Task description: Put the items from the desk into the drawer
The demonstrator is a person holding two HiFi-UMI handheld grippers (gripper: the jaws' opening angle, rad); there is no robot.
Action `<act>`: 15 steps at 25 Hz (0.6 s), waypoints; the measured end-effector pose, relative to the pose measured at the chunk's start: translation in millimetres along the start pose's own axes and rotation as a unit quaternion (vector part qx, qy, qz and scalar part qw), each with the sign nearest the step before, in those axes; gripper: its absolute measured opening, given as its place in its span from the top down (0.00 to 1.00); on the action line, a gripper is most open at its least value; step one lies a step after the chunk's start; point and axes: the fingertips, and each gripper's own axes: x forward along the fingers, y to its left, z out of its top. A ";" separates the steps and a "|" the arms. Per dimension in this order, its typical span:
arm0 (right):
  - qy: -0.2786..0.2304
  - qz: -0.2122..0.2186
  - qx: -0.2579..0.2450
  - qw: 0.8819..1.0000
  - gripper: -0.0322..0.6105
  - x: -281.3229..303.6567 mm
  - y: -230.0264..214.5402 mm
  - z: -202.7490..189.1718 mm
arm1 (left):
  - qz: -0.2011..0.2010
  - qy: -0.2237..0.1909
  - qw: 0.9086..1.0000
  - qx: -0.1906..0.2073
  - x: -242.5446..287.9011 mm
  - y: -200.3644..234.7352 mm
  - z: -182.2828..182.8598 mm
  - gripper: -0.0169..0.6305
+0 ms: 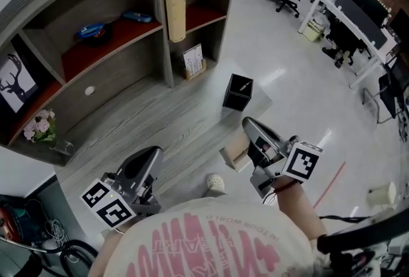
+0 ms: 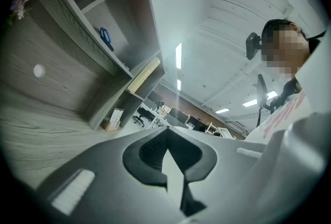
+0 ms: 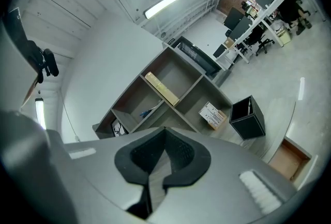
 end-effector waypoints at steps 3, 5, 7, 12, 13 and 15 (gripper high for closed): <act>0.006 -0.004 -0.007 1.000 0.94 5.4 -15.7 14.9 | 0.008 -0.006 1.000 0.001 15.4 4.9 4.3 0.94; 0.009 0.005 -0.004 1.000 0.94 12.0 -22.5 22.9 | 0.015 -0.010 1.000 0.002 25.2 8.6 6.4 0.94; 0.014 0.002 -0.008 1.000 0.94 17.1 -33.9 31.1 | 0.023 -0.012 1.000 0.003 35.4 12.4 7.9 0.94; 0.023 0.015 -0.012 1.000 0.94 33.1 -54.9 52.3 | 0.042 -0.021 0.999 0.008 58.4 22.7 12.1 0.94; 0.026 0.018 -0.012 0.999 0.94 36.1 -58.6 55.9 | 0.048 -0.024 0.999 0.009 61.9 25.4 13.2 0.94; 0.034 0.023 -0.013 0.999 0.94 41.4 -66.1 62.0 | 0.063 -0.032 0.997 0.012 68.4 31.0 15.9 0.94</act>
